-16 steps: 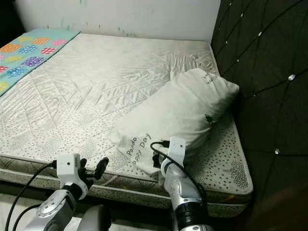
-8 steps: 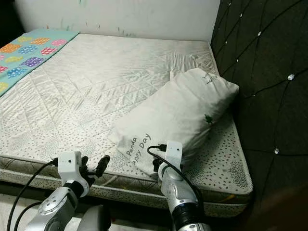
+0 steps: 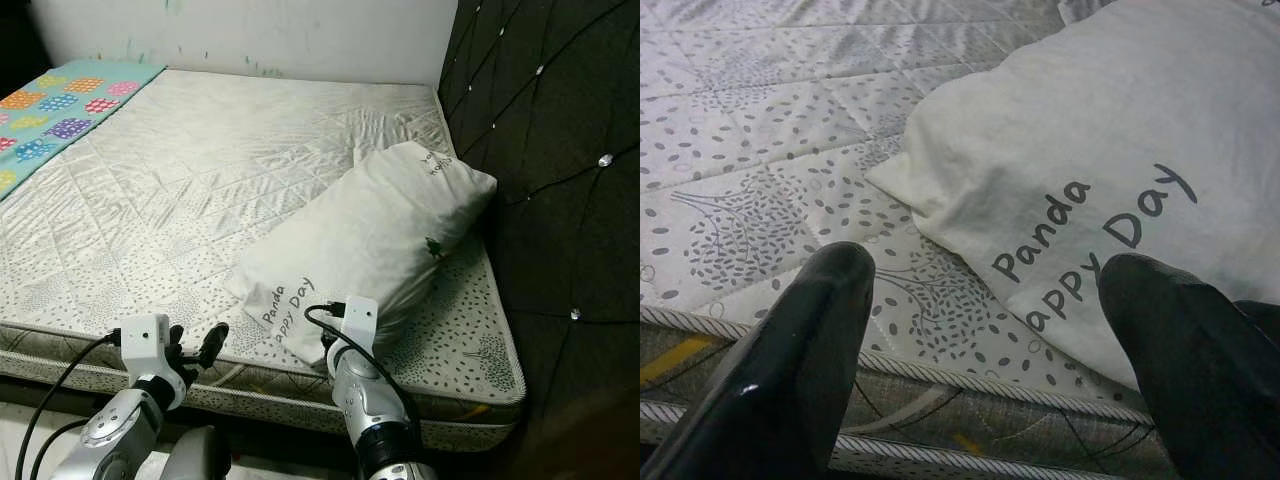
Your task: Clean up the room
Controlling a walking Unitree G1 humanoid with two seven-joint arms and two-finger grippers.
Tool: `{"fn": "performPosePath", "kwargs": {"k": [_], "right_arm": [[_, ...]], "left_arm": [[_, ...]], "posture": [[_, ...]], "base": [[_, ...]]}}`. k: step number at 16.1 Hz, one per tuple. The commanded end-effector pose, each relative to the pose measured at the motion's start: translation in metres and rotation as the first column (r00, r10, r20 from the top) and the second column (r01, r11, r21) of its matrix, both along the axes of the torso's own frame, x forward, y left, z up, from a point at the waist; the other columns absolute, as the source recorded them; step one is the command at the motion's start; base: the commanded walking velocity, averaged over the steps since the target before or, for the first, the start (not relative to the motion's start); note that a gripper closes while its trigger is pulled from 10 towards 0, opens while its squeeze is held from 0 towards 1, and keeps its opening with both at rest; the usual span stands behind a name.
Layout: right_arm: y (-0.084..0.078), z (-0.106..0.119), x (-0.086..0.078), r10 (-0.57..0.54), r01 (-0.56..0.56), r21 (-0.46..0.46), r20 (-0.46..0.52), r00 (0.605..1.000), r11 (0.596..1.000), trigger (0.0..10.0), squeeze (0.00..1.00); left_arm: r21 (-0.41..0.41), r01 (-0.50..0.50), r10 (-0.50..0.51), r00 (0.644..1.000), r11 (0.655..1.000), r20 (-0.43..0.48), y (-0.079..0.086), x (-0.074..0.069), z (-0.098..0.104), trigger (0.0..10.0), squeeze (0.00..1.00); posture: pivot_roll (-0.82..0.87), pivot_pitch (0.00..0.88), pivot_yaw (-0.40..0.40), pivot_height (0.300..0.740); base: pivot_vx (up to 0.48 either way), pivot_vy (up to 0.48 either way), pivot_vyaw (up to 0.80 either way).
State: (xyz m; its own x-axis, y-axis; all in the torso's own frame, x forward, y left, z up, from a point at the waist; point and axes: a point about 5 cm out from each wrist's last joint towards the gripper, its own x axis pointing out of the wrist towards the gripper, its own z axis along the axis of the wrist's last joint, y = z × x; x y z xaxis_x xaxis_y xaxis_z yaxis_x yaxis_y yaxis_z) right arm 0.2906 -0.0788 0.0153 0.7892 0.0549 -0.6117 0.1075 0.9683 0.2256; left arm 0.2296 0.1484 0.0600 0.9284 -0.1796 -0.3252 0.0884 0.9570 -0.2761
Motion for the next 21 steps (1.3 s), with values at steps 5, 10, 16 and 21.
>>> {"fn": "performPosePath", "kwargs": {"k": [5, 10, 16, 21], "right_arm": [[0.052, 0.020, 0.005, 0.060, -0.064, 0.138, 0.037, 0.998, 0.988, 0.0, 0.00], [0.050, 0.021, 0.007, 0.047, -0.053, 0.142, 0.048, 0.998, 0.988, 0.0, 0.00], [0.036, 0.030, 0.021, -0.018, 0.003, 0.125, 0.120, 0.993, 0.992, 0.0, 0.00], [0.001, 0.059, 0.054, -0.140, 0.126, 0.072, 0.256, 0.957, 0.989, 0.0, 0.00]], "left_arm": [[0.013, -0.004, 0.004, 1.000, 1.000, -0.004, 0.000, 0.002, 0.000, 10.0, 0.00], [0.018, -0.008, 0.008, 1.000, 1.000, -0.001, 0.001, 0.003, 0.000, 10.0, 0.00], [0.031, -0.015, 0.014, 1.000, 0.999, 0.008, 0.003, 0.006, 0.000, 10.0, 0.00], [0.042, -0.034, 0.033, 0.999, 0.999, 0.019, 0.006, 0.008, 0.001, 10.0, 0.00]], "posture": [[0.00, 0.000, -0.002, 0.607], [0.00, 0.000, -0.003, 0.607], [0.00, 0.000, -0.003, 0.607], [0.01, 0.000, -0.008, 0.607]], "base": [[0.000, 0.000, 0.00], [0.000, 0.000, 0.00], [0.000, 0.000, 0.00], [0.000, 0.000, 0.00]]}}
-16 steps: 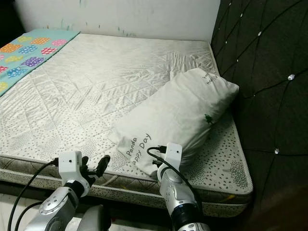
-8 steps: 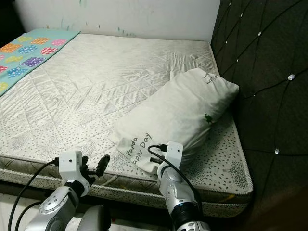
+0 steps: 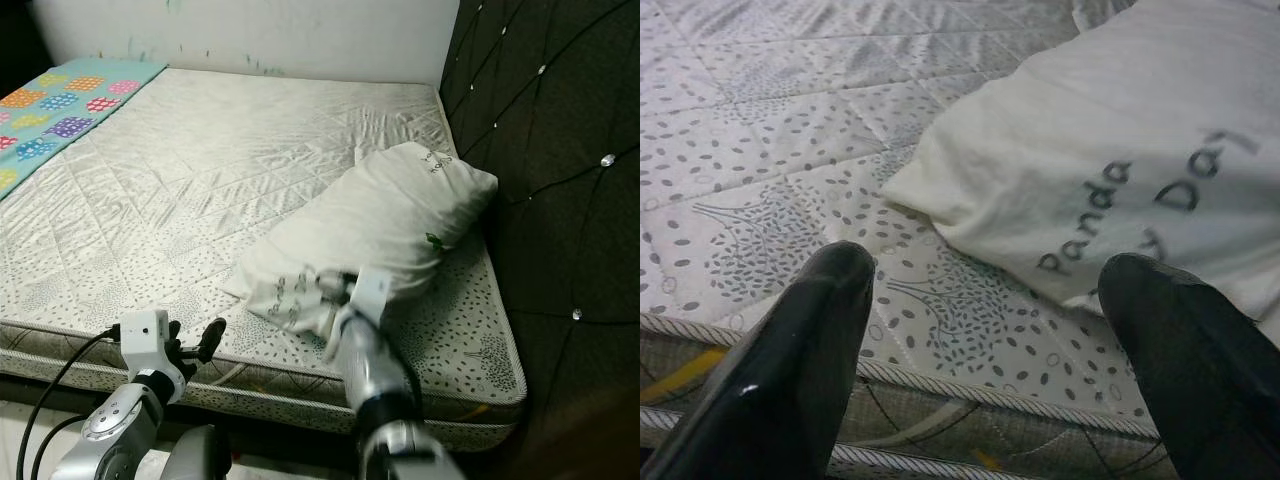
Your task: Clean up the room
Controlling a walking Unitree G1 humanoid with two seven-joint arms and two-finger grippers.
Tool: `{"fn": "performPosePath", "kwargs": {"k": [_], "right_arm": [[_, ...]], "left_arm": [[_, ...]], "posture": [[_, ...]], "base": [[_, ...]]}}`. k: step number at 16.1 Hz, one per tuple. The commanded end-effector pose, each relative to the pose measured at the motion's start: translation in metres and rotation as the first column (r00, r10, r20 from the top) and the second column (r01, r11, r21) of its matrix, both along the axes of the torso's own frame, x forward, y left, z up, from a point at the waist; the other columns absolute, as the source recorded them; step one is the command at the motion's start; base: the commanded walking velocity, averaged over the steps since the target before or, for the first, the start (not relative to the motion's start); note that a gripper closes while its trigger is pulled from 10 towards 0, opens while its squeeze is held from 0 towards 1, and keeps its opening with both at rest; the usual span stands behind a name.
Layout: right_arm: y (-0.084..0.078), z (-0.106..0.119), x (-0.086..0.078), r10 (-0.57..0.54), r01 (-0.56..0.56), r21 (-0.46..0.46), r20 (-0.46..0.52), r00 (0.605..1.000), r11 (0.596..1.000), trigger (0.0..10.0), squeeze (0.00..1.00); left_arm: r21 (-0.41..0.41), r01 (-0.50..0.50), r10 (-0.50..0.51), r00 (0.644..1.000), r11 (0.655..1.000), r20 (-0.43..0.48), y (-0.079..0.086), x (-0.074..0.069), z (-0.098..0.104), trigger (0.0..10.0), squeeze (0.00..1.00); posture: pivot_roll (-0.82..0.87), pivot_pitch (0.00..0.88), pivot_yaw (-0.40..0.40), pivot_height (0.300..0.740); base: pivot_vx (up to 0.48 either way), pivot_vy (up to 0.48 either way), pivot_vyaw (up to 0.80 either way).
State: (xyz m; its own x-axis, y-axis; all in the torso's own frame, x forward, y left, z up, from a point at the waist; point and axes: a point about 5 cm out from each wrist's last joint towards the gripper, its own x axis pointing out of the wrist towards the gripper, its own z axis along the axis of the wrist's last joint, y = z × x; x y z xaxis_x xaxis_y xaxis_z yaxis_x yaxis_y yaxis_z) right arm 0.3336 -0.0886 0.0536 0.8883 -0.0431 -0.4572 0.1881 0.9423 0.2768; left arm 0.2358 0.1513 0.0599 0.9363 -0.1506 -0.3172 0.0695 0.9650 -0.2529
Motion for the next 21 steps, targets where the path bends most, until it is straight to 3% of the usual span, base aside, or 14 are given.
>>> {"fn": "performPosePath", "kwargs": {"k": [1, 4, 5, 12, 15, 16, 21], "right_arm": [[0.007, 0.025, 0.015, -0.014, 0.012, 0.019, 0.095, 0.995, 1.000, 0.0, 0.00], [-0.012, 0.043, 0.030, -0.064, 0.067, -0.013, 0.158, 0.985, 0.998, 0.0, 0.00], [-0.028, 0.053, 0.037, -0.106, 0.114, -0.030, 0.189, 0.976, 0.993, 0.0, 0.00], [-0.069, 0.051, 0.040, -0.209, 0.229, -0.086, 0.195, 0.958, 0.970, 0.0, 0.00], [-0.106, 0.066, 0.044, -0.256, 0.299, -0.150, 0.254, 0.933, 0.942, 0.0, 0.00], [-0.122, 0.071, 0.044, -0.261, 0.316, -0.183, 0.273, 0.926, 0.931, 0.0, 0.00], [-0.159, 0.055, 0.023, -0.235, 0.313, -0.308, 0.266, 0.935, 0.898, 0.0, 0.00]], "left_arm": [[0.020, -0.012, 0.012, 1.000, 1.000, 0.006, 0.003, 0.002, 0.001, 10.0, 0.00], [0.022, -0.016, 0.016, 1.000, 1.000, 0.009, 0.004, 0.003, 0.001, 10.0, 0.00], [0.022, -0.018, 0.018, 1.000, 1.000, 0.010, 0.004, 0.003, 0.001, 10.0, 0.00], [0.031, -0.027, 0.026, 1.000, 0.999, 0.016, 0.006, 0.004, 0.001, 10.0, 0.00], [0.036, -0.033, 0.033, 0.999, 0.999, 0.019, 0.008, 0.005, 0.001, 10.0, 0.00], [0.038, -0.037, 0.036, 0.999, 0.999, 0.020, 0.009, 0.005, 0.001, 10.0, 0.00], [0.042, -0.040, 0.039, 0.999, 0.998, 0.017, 0.011, 0.004, 0.001, 10.0, 0.00]], "posture": [[0.01, 0.000, -0.008, 0.607], [0.01, 0.000, -0.009, 0.607], [0.01, 0.000, -0.008, 0.607], [0.01, 0.000, 0.001, 0.607], [0.01, 0.000, 0.003, 0.607], [0.01, 0.000, 0.003, 0.607], [-0.01, 0.000, 0.009, 0.607]], "base": [[0.000, 0.000, 0.00], [0.000, 0.000, 0.00], [0.000, 0.000, 0.00], [0.000, 0.000, 0.00], [0.000, 0.000, 0.00], [0.000, 0.000, 0.00], [0.000, 0.000, 0.00]]}}
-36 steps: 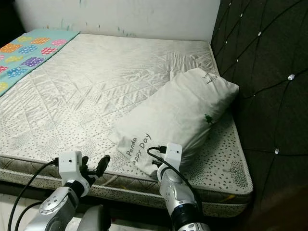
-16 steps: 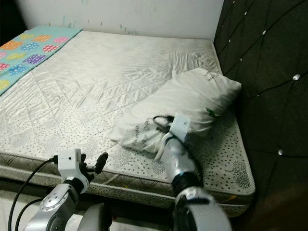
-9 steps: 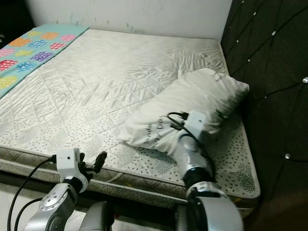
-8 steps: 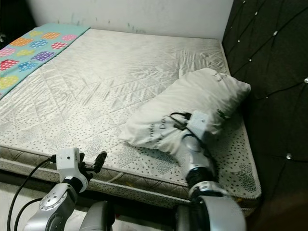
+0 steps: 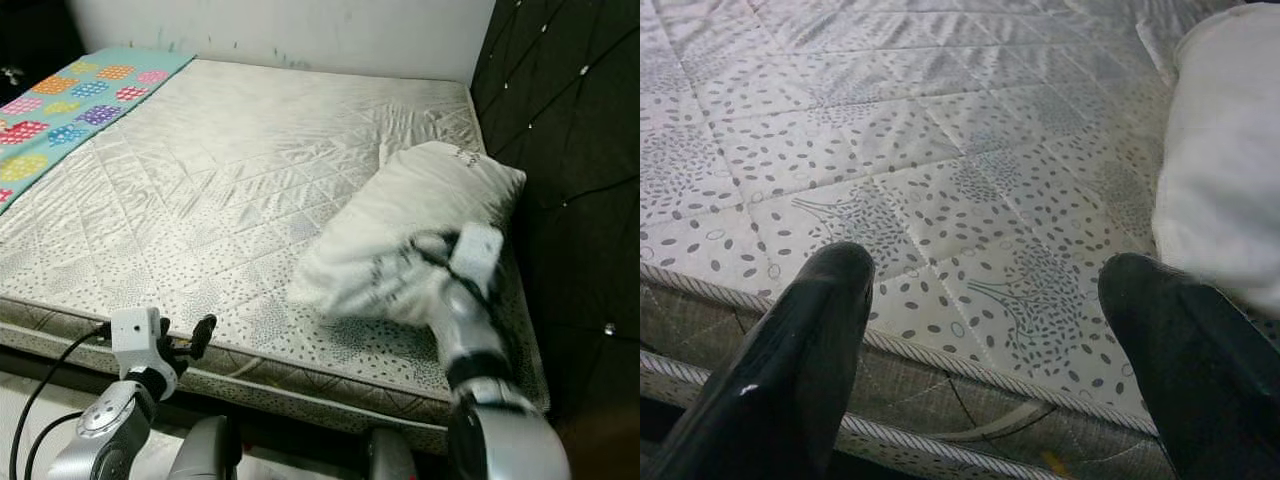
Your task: Clean up the room
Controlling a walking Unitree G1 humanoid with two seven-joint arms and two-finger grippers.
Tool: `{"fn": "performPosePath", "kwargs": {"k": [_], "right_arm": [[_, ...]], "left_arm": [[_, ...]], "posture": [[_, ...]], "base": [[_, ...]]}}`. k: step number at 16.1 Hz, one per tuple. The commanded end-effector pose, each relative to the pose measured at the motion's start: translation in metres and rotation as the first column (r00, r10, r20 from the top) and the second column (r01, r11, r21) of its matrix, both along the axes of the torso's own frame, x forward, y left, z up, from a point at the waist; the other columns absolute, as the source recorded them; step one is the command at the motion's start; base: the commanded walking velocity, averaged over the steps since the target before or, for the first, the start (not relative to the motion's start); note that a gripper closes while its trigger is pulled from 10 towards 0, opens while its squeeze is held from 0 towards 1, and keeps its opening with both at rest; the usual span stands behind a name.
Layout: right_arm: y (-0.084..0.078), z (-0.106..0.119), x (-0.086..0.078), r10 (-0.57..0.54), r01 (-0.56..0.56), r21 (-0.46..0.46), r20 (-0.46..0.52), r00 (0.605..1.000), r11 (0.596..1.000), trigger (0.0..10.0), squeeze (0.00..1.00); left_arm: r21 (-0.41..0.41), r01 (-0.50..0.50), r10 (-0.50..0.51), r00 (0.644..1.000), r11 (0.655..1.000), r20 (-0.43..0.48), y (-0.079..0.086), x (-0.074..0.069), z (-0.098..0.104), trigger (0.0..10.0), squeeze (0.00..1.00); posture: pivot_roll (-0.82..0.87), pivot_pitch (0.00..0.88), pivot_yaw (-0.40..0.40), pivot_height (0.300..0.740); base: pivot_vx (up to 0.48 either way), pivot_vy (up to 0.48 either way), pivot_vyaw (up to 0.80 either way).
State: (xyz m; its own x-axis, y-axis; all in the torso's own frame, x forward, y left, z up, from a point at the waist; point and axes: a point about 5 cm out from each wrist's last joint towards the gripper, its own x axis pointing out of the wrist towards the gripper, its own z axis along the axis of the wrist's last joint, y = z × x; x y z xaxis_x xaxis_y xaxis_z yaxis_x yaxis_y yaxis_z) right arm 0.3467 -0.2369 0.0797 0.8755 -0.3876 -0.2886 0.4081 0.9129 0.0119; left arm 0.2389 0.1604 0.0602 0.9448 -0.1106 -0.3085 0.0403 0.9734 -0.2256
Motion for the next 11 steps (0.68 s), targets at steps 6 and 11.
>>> {"fn": "performPosePath", "kwargs": {"k": [6, 11], "right_arm": [[-0.084, 0.025, -0.029, -0.137, 0.152, -0.193, 0.086, 0.987, 0.969, 0.0, 0.00], [-0.077, 0.043, -0.014, -0.117, 0.142, -0.195, 0.133, 0.984, 0.971, 0.0, 0.00]], "left_arm": [[0.014, 0.012, -0.012, 1.000, 1.000, -0.003, 0.001, 0.003, 0.000, 10.0, 0.00], [0.011, 0.017, -0.017, 1.000, 1.000, 0.003, -0.001, 0.006, 0.000, 10.0, 0.00]], "posture": [[-0.04, 0.000, 0.029, 0.607], [-0.03, 0.000, 0.026, 0.607]], "base": [[0.000, 0.000, 0.00], [0.000, 0.000, 0.00]]}}
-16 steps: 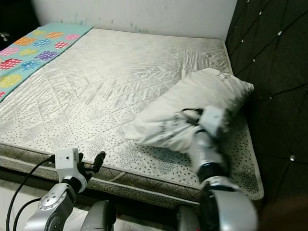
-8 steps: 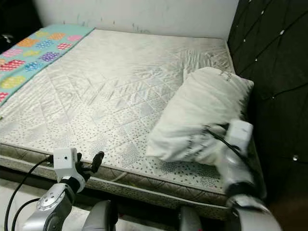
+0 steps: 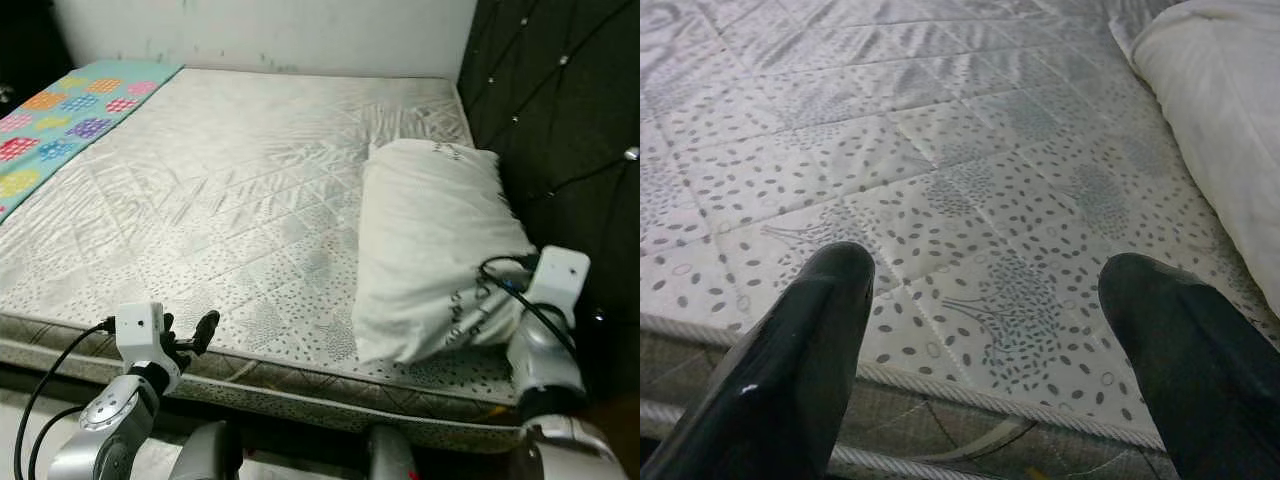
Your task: Clean up the room
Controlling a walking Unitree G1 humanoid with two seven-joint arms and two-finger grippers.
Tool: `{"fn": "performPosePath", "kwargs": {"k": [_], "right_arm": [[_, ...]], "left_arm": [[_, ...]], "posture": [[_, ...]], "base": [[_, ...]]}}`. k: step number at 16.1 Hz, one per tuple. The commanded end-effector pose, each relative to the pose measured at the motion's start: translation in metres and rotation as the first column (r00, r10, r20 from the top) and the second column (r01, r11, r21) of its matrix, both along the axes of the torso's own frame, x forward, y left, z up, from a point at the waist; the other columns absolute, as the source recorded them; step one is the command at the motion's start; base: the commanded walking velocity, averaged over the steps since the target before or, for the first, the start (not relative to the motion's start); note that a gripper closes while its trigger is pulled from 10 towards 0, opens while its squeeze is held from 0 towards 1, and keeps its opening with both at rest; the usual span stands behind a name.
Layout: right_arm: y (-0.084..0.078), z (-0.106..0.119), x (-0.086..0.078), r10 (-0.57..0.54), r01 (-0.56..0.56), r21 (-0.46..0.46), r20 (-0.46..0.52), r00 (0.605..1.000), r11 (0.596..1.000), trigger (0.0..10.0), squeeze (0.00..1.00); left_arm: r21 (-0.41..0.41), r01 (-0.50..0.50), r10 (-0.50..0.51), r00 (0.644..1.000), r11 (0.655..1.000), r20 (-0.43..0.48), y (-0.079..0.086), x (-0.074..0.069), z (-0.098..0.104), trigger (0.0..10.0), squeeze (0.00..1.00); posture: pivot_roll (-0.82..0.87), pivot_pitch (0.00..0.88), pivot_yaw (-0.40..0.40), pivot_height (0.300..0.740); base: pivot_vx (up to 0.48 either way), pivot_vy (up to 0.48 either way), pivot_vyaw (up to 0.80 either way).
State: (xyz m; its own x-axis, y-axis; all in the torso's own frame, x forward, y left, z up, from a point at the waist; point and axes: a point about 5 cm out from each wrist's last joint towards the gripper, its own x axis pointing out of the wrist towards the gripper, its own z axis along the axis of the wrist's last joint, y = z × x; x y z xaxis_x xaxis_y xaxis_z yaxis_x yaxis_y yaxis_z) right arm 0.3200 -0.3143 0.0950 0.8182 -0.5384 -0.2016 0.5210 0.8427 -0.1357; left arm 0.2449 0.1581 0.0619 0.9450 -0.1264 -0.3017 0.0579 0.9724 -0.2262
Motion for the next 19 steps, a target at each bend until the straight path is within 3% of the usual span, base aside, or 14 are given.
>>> {"fn": "performPosePath", "kwargs": {"k": [1, 4, 8, 12, 19], "right_arm": [[0.002, 0.031, 0.016, 0.021, -0.015, -0.048, 0.115, 0.993, 0.999, 0.0, 0.00], [-0.007, 0.036, 0.014, 0.007, 0.000, -0.064, 0.120, 0.993, 0.998, 0.0, 0.00], [-0.018, 0.012, -0.011, -0.039, 0.043, -0.064, 0.065, 0.997, 0.997, 0.0, 0.00], [-0.010, -0.018, -0.043, -0.053, 0.053, -0.037, 0.012, 0.999, 0.998, 0.0, 0.00], [0.001, -0.030, -0.080, -0.032, 0.031, -0.030, -0.036, 0.999, 0.999, 0.0, 0.00]], "left_arm": [[0.012, -0.002, 0.002, 1.000, 1.000, -0.003, 0.002, 0.001, -0.001, 10.0, 0.00], [0.011, -0.010, 0.010, 1.000, 1.000, -0.005, 0.003, -0.001, -0.003, 10.0, 0.00], [0.010, 0.001, -0.001, 1.000, 1.000, -0.005, 0.002, -0.001, -0.002, 10.0, 0.00], [0.024, 0.026, -0.026, 1.000, 0.999, -0.005, 0.003, 0.002, -0.002, 10.0, 0.00], [0.025, 0.036, -0.036, 0.999, 0.999, -0.006, 0.002, 0.003, -0.002, 10.0, 0.00]], "posture": [[-0.03, 0.000, 0.023, 0.607], [-0.03, 0.000, 0.020, 0.607], [-0.05, 0.000, 0.032, 0.607], [-0.06, 0.000, 0.048, 0.607], [-0.07, 0.000, 0.047, 0.607]], "base": [[0.000, 0.000, 0.00], [0.000, 0.000, 0.00], [0.000, 0.000, 0.00], [0.000, 0.000, 0.00], [0.000, 0.000, 0.00]]}}
